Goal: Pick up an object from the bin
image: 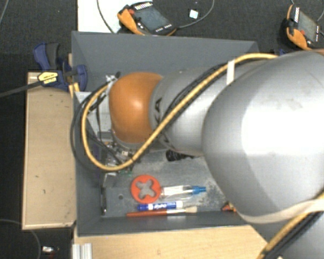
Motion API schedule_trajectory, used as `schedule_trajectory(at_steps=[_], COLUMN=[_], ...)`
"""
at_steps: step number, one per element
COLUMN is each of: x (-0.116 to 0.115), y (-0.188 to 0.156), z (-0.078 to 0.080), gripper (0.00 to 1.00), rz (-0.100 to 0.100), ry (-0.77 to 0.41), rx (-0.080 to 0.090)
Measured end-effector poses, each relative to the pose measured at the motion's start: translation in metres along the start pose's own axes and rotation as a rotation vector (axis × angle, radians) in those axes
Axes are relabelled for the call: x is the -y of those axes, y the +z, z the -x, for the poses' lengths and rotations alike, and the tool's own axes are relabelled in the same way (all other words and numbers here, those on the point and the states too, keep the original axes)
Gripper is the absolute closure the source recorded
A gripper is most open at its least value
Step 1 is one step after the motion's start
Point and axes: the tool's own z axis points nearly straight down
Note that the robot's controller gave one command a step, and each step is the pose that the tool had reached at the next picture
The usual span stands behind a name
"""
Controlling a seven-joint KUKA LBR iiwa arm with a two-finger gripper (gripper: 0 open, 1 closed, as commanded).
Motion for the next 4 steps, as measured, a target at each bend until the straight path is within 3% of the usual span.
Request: schedule_trajectory(at_steps=[1,2,3,4], x=[0.009,0.008,0.008,0.01], y=[0.029,0.03,0.029,-0.003], z=[0.035,0.012,0.012,0.01], gripper=[0.0,1.0,1.0,1.0], rz=[0.012,0.006,0.006,0.002], ry=[0.049,0.114,0.115,0.115], rx=[0.024,0.005,0.005,-0.001])
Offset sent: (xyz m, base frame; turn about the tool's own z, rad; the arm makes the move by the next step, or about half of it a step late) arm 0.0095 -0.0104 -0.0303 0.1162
